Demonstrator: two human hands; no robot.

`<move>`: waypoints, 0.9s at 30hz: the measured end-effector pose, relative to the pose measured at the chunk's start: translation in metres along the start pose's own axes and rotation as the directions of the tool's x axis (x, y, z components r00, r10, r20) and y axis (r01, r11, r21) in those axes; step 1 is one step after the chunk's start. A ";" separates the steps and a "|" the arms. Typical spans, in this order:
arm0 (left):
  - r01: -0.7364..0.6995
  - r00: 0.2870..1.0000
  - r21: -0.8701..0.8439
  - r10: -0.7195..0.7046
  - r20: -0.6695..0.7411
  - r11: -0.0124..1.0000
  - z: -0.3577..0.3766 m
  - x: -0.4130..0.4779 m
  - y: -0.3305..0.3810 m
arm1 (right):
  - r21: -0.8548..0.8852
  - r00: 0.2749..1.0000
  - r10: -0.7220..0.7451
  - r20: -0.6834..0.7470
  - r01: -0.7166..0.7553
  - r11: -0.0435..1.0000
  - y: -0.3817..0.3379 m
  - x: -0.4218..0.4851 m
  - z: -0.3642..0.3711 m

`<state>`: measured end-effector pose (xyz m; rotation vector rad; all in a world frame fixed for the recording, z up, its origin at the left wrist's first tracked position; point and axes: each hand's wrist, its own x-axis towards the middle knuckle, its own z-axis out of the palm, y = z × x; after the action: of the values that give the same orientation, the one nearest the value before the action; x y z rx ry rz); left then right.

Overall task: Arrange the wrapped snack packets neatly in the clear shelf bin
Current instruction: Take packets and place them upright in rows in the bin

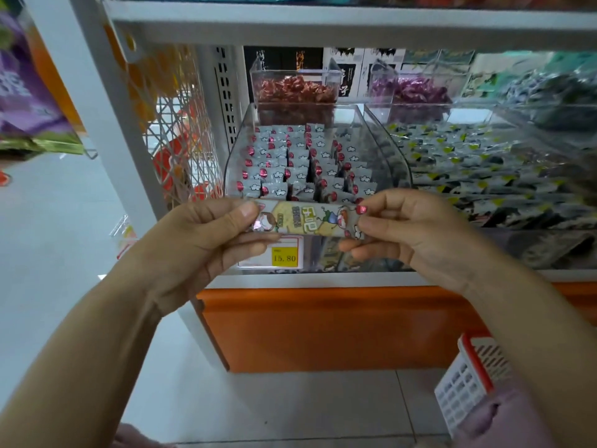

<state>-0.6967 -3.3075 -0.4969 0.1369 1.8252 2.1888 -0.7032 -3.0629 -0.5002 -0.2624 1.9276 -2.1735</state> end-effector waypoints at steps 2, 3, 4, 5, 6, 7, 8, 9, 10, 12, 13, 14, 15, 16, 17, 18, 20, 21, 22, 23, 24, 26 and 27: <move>0.019 1.000 -0.052 -0.020 -0.020 0.998 0.000 0.001 -0.001 | 0.021 1.000 0.001 -0.018 0.000 1.000 0.000 0.000 -0.001; 0.022 0.999 -0.058 -0.023 -0.023 0.998 0.001 0.000 -0.001 | 0.034 1.000 -0.001 -0.030 0.002 0.999 0.000 0.000 -0.001; 0.022 0.999 -0.054 -0.024 -0.029 0.998 0.002 -0.001 -0.001 | 0.045 0.999 -0.006 -0.042 0.008 0.999 0.000 0.001 -0.001; 0.020 0.999 -0.043 -0.021 -0.039 0.999 0.003 -0.001 0.000 | 0.052 0.998 -0.012 -0.056 0.015 0.999 0.001 0.001 -0.001; 0.017 0.999 -0.026 -0.019 -0.051 1.000 0.004 -0.002 0.000 | 0.054 0.998 -0.019 -0.068 0.022 0.998 0.001 0.001 0.000; 0.017 0.998 -0.004 -0.017 -0.066 1.000 0.004 -0.003 -0.001 | 0.045 0.997 -0.027 -0.077 0.031 0.999 0.002 0.001 0.001; 0.016 0.996 0.021 -0.014 -0.084 1.000 0.004 -0.004 -0.001 | 0.016 0.995 -0.043 -0.087 0.044 0.999 0.003 0.001 0.002; 0.015 0.995 0.042 -0.011 -0.103 0.999 0.004 -0.004 -0.001 | -0.036 0.992 -0.068 -0.104 0.065 0.997 0.004 0.001 0.003; 0.013 0.993 0.059 -0.006 -0.116 0.998 0.003 -0.005 -0.002 | -0.113 0.986 -0.108 -0.128 0.093 0.989 0.005 0.001 0.004; 0.013 0.993 0.057 -0.006 -0.118 0.998 0.004 -0.004 -0.003 | -0.241 0.967 -0.198 -0.162 0.156 0.958 0.007 0.001 0.009; 0.020 0.993 0.032 -0.016 -0.120 0.999 0.005 -0.004 -0.003 | -0.273 0.955 -0.239 -0.177 0.186 0.944 0.007 0.001 0.011; 0.023 0.993 0.012 -0.022 -0.114 1.000 0.007 -0.004 -0.003 | -0.303 0.942 -0.279 -0.186 0.215 0.928 0.008 0.001 0.013; 0.015 0.996 0.021 -0.013 -0.086 1.000 0.007 -0.004 -0.003 | -0.334 0.933 -0.306 -0.189 0.232 0.914 0.008 0.001 0.014; -0.006 0.999 0.056 0.009 -0.049 0.998 0.008 -0.004 -0.002 | -0.354 0.931 -0.316 -0.185 0.237 0.905 0.008 0.001 0.015; -0.036 0.999 0.094 0.038 -0.020 0.995 0.008 -0.004 -0.002 | -0.354 0.934 -0.308 -0.181 0.230 0.906 0.008 0.002 0.016; -0.066 0.998 0.128 0.067 -0.006 0.990 0.007 -0.004 -0.001 | -0.327 0.942 -0.287 -0.175 0.220 0.919 0.007 0.002 0.016; -0.125 0.992 0.199 0.127 0.000 0.972 0.005 -0.004 0.000 | -0.213 0.965 -0.229 -0.131 0.198 0.957 0.005 0.002 0.017; -0.151 0.988 0.244 0.155 0.001 0.958 0.006 -0.003 0.000 | -0.190 0.969 -0.223 -0.103 0.201 0.961 0.004 0.002 0.018; -0.173 0.983 0.293 0.181 -0.002 0.940 0.006 -0.003 0.001 | -0.229 0.965 -0.247 -0.089 0.222 0.948 0.004 0.002 0.019; -0.191 0.979 0.334 0.205 -0.005 0.923 0.008 -0.004 0.001 | -0.304 0.957 -0.280 -0.080 0.244 0.921 0.005 0.002 0.021; -0.207 0.974 0.362 0.225 -0.008 0.909 0.009 -0.004 0.002 | -0.383 0.945 -0.317 -0.075 0.266 0.884 0.004 0.003 0.024; -0.234 0.966 0.390 0.259 -0.013 0.890 0.012 -0.003 0.002 | -0.465 0.928 -0.366 -0.067 0.295 0.835 0.004 0.006 0.027; -0.247 0.961 0.393 0.275 -0.016 0.886 0.013 -0.003 0.002 | -0.469 0.925 -0.376 -0.057 0.307 0.828 0.003 0.008 0.028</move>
<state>-0.6913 -3.2966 -0.4921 0.4152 2.3887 1.9800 -0.7025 -3.0917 -0.4998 -0.5836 2.6440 -1.9411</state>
